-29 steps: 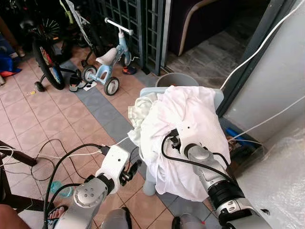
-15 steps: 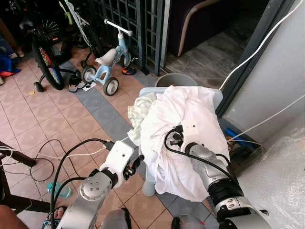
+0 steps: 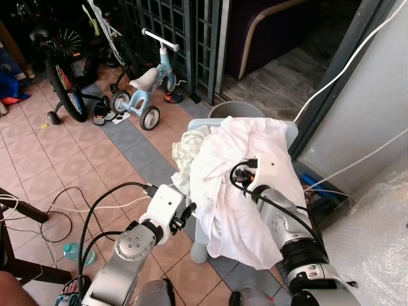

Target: Clothes washing

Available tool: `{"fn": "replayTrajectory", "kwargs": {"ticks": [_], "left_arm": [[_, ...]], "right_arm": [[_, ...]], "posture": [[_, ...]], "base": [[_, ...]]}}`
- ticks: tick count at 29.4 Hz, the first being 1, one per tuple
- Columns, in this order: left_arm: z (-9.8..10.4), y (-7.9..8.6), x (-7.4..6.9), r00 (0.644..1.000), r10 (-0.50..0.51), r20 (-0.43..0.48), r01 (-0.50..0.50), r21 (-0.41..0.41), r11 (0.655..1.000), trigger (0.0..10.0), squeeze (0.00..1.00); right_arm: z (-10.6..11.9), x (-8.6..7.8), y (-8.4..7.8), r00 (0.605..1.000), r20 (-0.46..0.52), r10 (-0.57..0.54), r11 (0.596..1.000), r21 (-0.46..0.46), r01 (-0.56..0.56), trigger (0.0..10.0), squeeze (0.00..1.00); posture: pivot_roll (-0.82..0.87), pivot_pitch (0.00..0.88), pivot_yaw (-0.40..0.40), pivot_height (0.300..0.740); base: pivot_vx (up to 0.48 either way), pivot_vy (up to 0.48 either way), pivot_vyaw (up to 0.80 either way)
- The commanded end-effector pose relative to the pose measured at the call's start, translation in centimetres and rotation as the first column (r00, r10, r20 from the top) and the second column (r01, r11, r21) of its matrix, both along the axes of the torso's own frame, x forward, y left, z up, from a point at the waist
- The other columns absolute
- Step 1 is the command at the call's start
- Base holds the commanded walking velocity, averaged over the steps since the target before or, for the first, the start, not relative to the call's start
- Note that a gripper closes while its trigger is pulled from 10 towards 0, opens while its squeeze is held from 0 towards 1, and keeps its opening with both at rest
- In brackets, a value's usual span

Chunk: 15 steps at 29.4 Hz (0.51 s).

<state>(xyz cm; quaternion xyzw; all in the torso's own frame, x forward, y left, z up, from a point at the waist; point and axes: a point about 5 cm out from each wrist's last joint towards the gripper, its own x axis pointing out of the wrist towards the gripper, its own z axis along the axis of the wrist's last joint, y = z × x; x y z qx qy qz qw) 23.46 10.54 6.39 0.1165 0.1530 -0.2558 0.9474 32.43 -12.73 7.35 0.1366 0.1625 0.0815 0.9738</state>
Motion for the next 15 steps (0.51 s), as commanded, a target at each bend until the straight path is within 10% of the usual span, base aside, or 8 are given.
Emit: {"fn": "replayTrajectory", "kwargs": {"ticks": [1,9,15], "left_arm": [[0.3,0.5,0.4,0.999,0.043,0.032,-0.043,0.005,0.999,10.0,0.0],[0.7,1.1,1.5,0.993,0.093,0.078,-0.091,-0.024,0.996,10.0,0.0],[1.5,-0.3,1.9,0.99,0.059,0.126,-0.05,-0.073,0.996,10.0,0.0]], "right_arm": [[4.1,0.6,-1.2,0.976,0.214,-0.044,0.999,0.04,0.037,0.0,0.0],[12.0,-1.3,-5.0,0.834,0.549,-0.056,0.984,-0.112,0.139,0.0,0.0],[12.9,-3.4,-5.7,0.8,0.597,-0.059,0.966,-0.168,0.196,0.0,0.0]], "posture": [[0.03,0.013,0.004,0.74],[-0.02,0.01,0.024,0.74],[-0.06,0.005,0.055,0.74]], "base": [[0.0,0.0,0.0],[0.0,0.0,0.0],[0.0,0.0,0.0]]}}
